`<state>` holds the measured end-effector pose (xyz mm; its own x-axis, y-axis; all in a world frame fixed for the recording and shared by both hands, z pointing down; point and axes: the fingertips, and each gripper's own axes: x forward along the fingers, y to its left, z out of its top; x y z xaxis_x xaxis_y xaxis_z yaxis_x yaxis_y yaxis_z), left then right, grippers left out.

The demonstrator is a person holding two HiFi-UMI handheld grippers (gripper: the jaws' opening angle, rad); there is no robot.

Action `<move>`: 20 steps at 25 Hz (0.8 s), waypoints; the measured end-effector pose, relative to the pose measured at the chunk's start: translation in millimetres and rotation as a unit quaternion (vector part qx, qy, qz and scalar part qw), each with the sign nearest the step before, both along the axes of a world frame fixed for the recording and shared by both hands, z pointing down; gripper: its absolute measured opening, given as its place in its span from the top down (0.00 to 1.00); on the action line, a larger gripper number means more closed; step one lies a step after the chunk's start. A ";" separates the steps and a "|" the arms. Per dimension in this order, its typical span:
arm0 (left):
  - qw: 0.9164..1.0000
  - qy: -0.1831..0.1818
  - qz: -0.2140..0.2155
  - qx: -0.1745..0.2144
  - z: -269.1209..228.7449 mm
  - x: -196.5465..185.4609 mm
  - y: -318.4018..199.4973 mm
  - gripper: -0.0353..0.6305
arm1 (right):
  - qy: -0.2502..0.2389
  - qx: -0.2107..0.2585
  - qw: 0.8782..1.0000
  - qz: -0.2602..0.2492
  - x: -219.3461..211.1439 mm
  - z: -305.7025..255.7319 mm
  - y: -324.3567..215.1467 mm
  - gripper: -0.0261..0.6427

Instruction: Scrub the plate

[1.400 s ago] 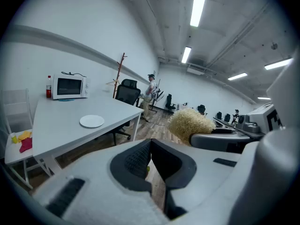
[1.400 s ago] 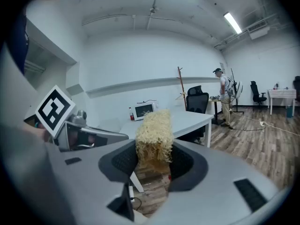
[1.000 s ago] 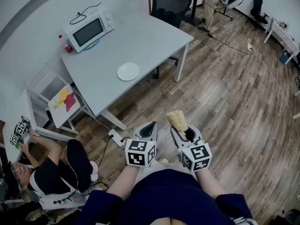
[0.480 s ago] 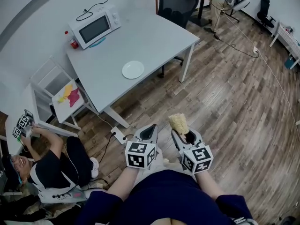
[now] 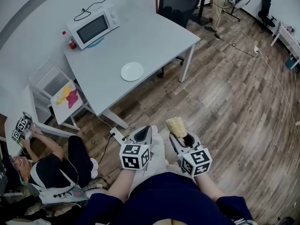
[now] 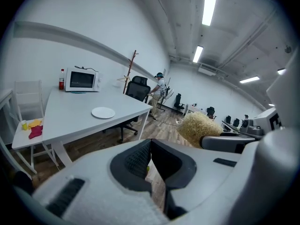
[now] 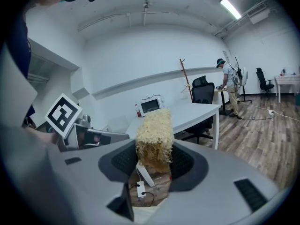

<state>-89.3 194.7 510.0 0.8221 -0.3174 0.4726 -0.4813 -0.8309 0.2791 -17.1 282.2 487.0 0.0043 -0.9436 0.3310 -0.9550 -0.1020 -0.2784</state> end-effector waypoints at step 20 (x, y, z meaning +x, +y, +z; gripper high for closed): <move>0.998 0.016 -0.063 -0.011 5.6 55.2 -158.3 0.92 | 0.027 -0.001 0.999 -0.046 71.9 -10.7 -154.2 0.69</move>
